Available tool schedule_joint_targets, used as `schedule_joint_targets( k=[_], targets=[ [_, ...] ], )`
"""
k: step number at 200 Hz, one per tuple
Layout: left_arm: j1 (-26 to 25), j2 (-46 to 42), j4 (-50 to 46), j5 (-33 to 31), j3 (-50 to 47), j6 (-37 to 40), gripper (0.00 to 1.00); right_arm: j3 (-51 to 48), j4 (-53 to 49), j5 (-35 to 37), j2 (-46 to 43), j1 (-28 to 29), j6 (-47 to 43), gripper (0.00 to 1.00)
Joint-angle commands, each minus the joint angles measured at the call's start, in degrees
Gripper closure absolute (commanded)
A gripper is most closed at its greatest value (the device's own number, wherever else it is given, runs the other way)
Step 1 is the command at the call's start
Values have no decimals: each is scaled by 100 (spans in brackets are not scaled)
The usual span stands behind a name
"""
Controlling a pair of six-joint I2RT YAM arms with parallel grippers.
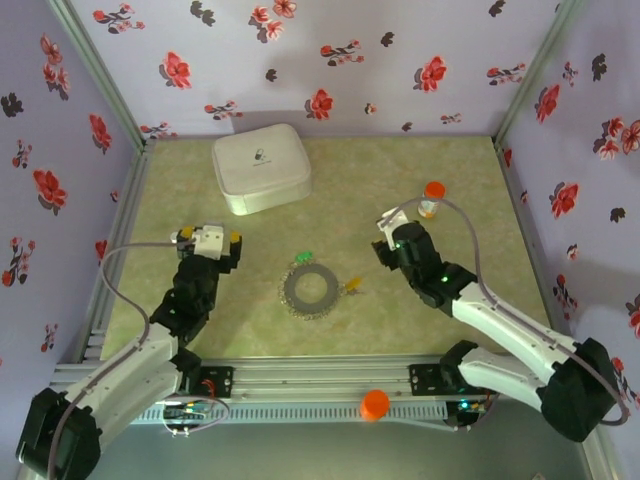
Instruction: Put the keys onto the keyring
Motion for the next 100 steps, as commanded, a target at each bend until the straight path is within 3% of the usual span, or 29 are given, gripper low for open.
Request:
schedule_joint_targets(
  k=[1, 16, 38, 56, 75, 100],
  targets=[
    [290, 160, -303, 214, 282, -367, 11, -611, 1445, 1031, 101, -456, 165, 33],
    [546, 204, -374, 166, 293, -516, 11, -982, 2240, 1458, 244, -903, 153, 34],
    [845, 221, -416, -9, 211, -928, 11, -1811, 4336, 1958, 647, -1236, -52, 35],
    [1079, 344, -267, -33, 192, -787, 10, -1981, 5199, 1689, 1248, -1574, -242, 35],
    [1570, 781, 51, 112, 166, -769, 9, -2053, 5904, 833, 1938, -1999, -75, 35],
    [2006, 1761, 1243, 361, -131, -746, 10, -1933, 6929, 678, 2942, -2099, -174, 35]
  ],
)
